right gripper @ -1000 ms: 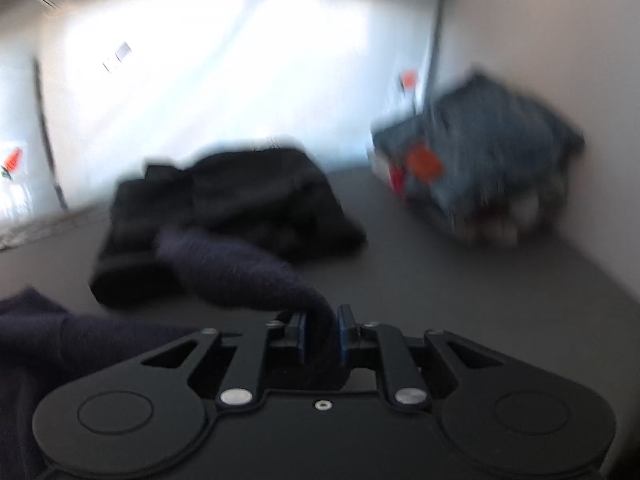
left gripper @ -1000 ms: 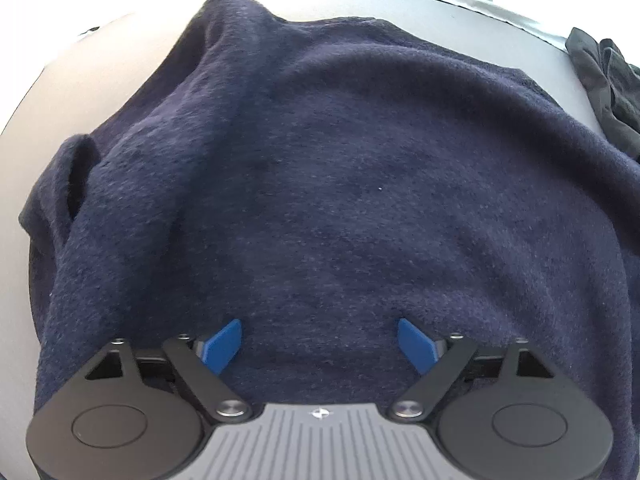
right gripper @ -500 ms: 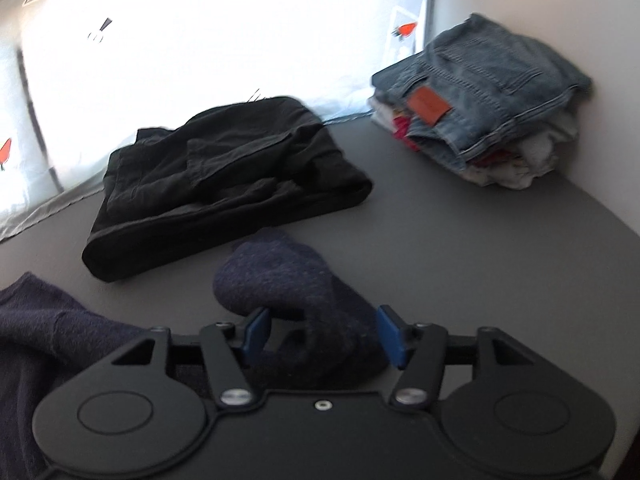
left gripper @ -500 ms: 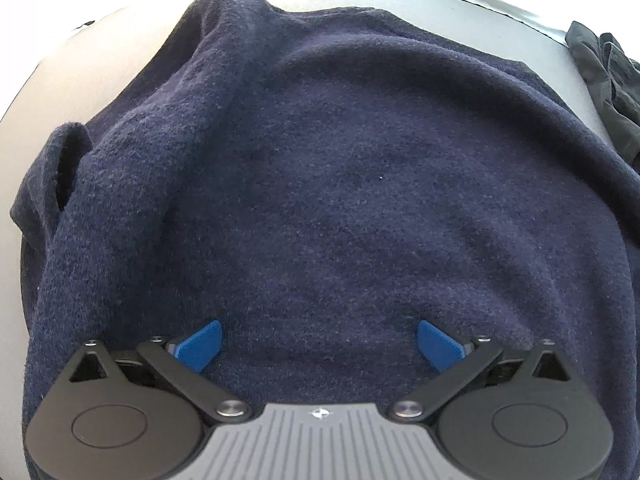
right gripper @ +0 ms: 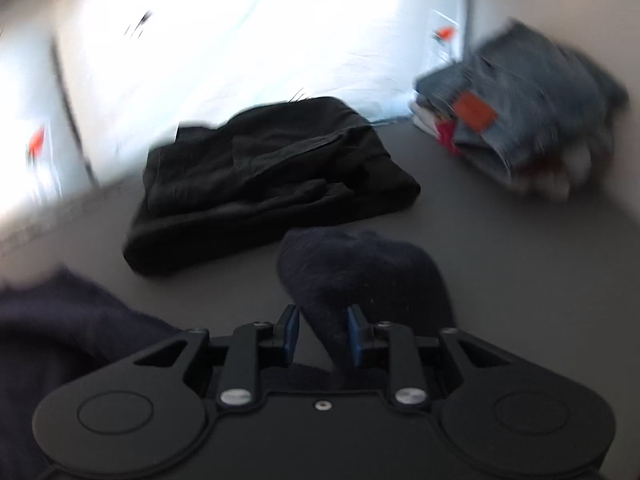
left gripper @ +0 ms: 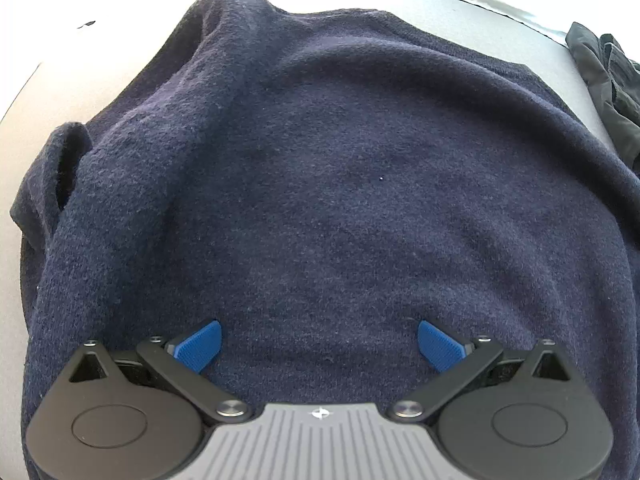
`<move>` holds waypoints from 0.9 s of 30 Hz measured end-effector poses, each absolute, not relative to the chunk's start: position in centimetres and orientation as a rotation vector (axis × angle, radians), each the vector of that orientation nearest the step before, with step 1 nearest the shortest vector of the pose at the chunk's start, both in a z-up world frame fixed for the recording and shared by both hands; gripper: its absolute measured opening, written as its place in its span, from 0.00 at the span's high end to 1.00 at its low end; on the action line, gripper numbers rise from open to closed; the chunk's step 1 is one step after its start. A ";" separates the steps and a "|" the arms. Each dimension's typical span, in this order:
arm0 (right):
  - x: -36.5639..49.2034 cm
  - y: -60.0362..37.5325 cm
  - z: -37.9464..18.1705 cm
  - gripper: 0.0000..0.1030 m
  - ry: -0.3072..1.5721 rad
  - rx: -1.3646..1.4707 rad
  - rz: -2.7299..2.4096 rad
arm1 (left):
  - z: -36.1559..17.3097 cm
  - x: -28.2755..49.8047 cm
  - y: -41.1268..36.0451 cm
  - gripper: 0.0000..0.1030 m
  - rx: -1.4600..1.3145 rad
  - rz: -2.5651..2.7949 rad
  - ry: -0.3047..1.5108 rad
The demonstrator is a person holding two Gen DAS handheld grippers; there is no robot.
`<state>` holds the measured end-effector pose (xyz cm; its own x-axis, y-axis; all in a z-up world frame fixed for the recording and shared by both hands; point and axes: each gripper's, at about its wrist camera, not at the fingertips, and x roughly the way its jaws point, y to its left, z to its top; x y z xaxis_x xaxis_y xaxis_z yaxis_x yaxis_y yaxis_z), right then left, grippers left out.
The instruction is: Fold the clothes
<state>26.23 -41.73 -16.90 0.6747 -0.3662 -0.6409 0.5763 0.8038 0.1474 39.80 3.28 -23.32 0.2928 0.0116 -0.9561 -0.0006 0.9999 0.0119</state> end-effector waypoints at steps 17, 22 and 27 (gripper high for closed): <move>25.0 -52.1 -22.4 0.43 0.678 0.602 -0.563 | -23.0 40.8 3.5 0.00 0.012 0.013 1.300; 26.5 -51.2 -22.5 0.36 0.692 0.527 -0.569 | -22.9 41.0 3.5 0.00 0.009 0.018 1.303; 26.4 -49.9 -21.3 0.89 0.705 0.369 -0.536 | -22.8 41.3 3.5 0.00 0.008 0.019 1.305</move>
<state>26.43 -49.87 -21.29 0.6370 -0.3367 -0.6934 0.5775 0.8043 0.1400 41.33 3.54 -22.81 0.2628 0.0187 -0.9647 -0.0094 0.9998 0.0168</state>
